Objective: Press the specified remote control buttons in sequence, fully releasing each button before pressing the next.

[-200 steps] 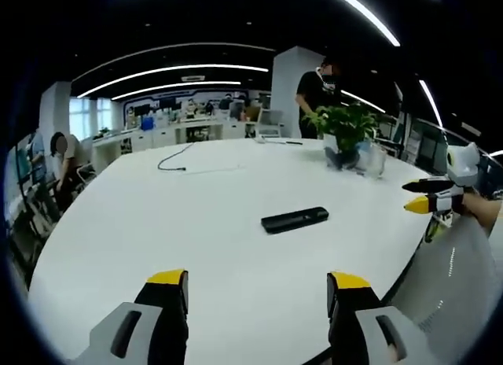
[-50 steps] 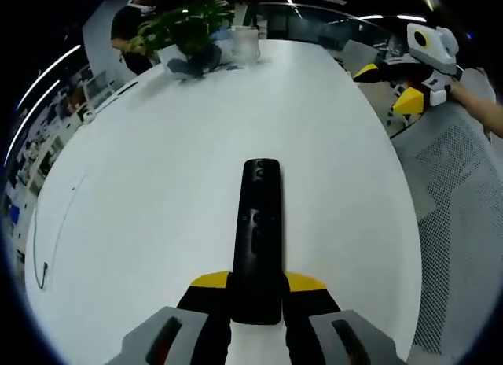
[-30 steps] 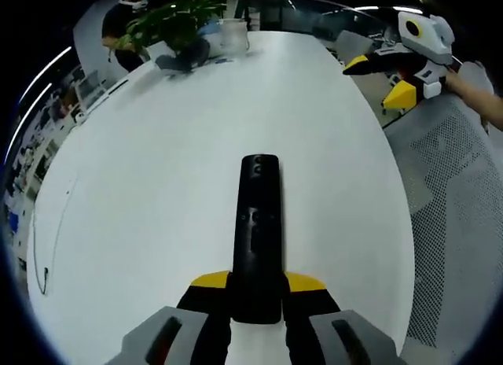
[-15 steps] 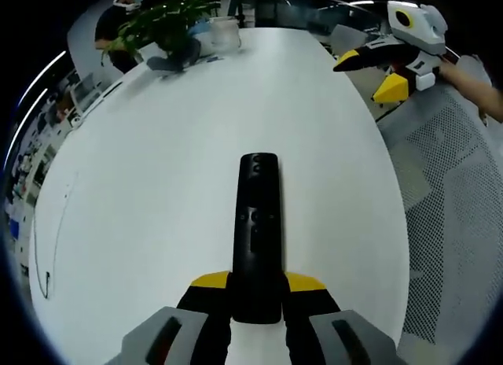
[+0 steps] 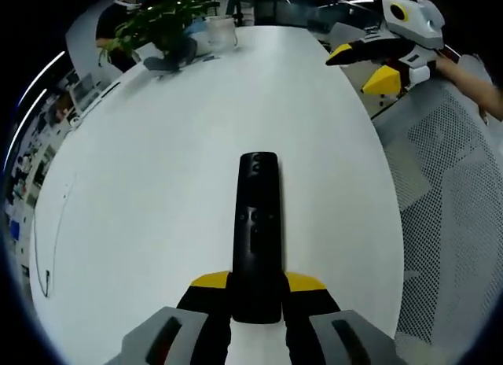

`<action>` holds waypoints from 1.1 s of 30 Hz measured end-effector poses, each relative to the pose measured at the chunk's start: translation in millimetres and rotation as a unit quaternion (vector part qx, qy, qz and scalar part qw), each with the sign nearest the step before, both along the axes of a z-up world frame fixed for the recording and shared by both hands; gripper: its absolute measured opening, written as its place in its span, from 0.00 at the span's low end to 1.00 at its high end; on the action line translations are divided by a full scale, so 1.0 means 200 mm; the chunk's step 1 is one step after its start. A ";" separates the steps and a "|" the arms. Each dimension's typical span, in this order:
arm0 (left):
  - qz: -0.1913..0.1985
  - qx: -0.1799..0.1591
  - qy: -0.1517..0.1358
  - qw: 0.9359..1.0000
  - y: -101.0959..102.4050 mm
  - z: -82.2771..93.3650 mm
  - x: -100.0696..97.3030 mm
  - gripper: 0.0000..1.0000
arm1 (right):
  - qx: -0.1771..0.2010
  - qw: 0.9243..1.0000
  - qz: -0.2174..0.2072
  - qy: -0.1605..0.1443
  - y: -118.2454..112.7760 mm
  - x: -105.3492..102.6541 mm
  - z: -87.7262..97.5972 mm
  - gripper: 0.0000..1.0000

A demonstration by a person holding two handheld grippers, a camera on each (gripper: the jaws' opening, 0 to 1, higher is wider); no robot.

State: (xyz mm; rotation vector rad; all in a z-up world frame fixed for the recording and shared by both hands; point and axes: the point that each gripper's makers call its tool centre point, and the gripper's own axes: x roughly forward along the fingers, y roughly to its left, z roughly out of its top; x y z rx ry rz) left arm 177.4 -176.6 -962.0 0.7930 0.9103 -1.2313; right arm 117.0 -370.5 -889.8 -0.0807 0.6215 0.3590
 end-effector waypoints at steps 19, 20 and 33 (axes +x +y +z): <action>-0.002 -0.004 0.000 1.000 -0.01 0.00 -0.06 0.24 | -0.005 1.000 0.003 0.004 0.00 0.00 -0.01 0.49; -0.003 -0.005 0.000 1.000 -0.01 0.00 -0.06 0.24 | -0.004 1.000 0.003 0.005 0.00 0.00 -0.01 0.49; -0.009 -0.015 -0.001 1.000 -0.01 0.00 -0.11 0.24 | 0.001 1.000 0.002 0.004 0.00 0.00 -0.01 0.48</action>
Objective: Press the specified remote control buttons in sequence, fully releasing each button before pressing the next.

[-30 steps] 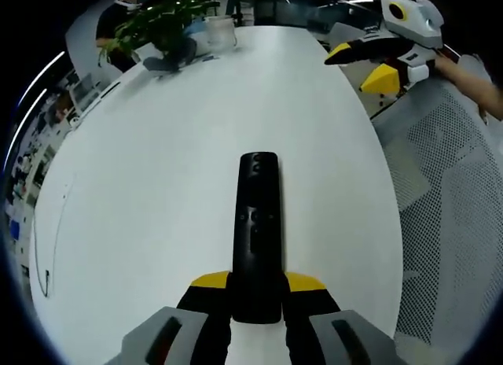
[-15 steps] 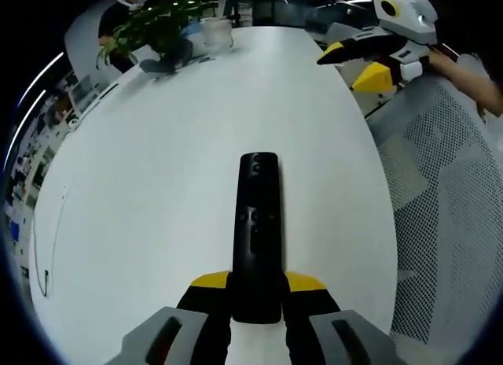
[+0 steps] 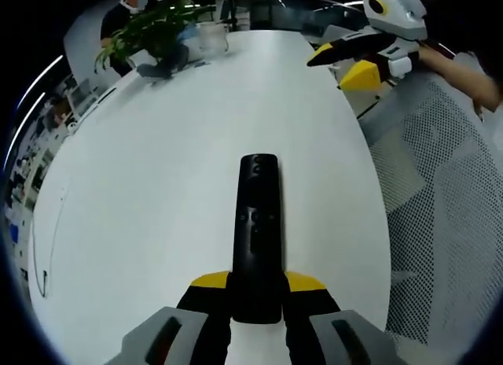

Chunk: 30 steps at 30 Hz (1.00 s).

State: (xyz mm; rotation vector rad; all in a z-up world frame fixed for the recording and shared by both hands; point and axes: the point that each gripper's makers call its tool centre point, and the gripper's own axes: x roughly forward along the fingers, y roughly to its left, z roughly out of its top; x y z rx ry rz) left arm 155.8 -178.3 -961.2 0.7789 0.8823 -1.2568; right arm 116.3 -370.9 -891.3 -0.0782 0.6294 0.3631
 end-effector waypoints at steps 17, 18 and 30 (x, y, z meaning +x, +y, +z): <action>0.009 -0.010 -0.001 1.000 0.00 0.00 -0.05 0.24 | 0.006 1.000 -0.004 -0.003 0.00 0.00 0.00 0.48; 0.010 -0.010 0.000 1.000 0.00 -0.01 -0.05 0.24 | 0.006 1.000 -0.003 -0.003 0.00 0.00 0.00 0.48; 0.010 -0.020 0.000 1.000 0.01 -0.01 -0.10 0.24 | 0.006 1.000 -0.003 -0.001 0.01 -0.01 0.00 0.48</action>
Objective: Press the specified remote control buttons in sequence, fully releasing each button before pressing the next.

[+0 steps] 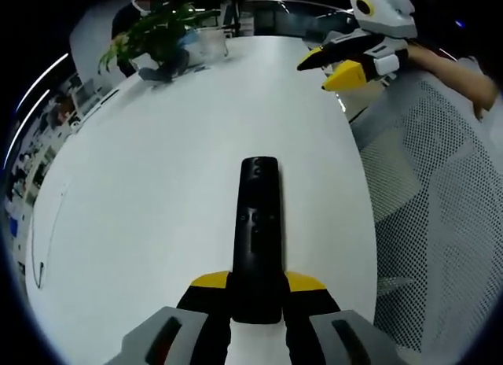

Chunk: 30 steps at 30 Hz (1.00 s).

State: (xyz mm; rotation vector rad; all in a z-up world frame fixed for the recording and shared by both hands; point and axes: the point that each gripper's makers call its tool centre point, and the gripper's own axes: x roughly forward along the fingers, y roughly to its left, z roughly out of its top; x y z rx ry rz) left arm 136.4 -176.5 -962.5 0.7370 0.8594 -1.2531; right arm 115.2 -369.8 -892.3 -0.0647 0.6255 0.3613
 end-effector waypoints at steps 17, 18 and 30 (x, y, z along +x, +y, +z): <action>-0.002 0.014 0.000 1.000 0.00 0.00 -0.07 0.24 | -0.001 1.000 0.003 0.010 0.00 -0.01 -0.01 0.47; -0.003 0.014 0.000 1.000 0.00 0.00 -0.08 0.24 | -0.001 1.000 0.004 0.011 0.00 -0.01 -0.01 0.47; -0.007 0.024 0.000 1.000 0.00 0.00 -0.10 0.24 | -0.003 1.000 0.008 0.017 0.01 -0.01 -0.02 0.46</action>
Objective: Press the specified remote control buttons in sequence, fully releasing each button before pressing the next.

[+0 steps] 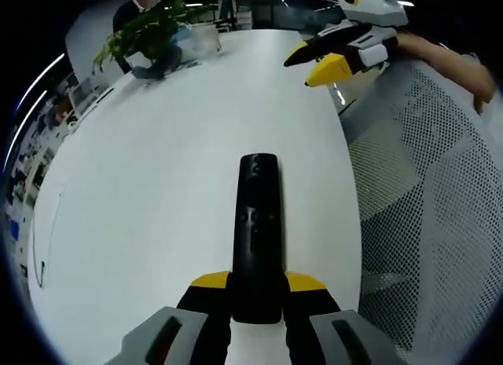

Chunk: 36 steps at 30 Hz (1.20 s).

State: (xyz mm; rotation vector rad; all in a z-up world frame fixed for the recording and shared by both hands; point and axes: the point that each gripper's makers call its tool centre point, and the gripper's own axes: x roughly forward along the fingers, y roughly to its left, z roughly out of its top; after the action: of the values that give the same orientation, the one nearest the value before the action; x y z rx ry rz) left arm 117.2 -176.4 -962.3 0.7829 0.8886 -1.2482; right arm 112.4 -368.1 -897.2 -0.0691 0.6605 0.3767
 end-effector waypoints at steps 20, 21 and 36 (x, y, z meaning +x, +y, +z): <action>0.013 0.000 0.001 1.000 0.00 0.00 -0.04 0.24 | -0.011 1.000 0.022 0.008 0.02 -0.01 -0.02 0.45; 0.013 0.000 0.000 1.000 0.00 0.00 -0.05 0.24 | -0.013 1.000 0.026 0.009 0.03 -0.01 -0.02 0.45; 0.021 -0.006 0.001 1.000 0.01 0.00 -0.08 0.24 | -0.004 0.999 0.029 0.017 0.04 -0.02 -0.03 0.42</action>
State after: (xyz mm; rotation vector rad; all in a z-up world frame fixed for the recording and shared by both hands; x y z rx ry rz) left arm 101.0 -174.0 -961.6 0.7498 0.8933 -1.2164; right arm 108.8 -360.3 -903.9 -0.0909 0.6948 0.4323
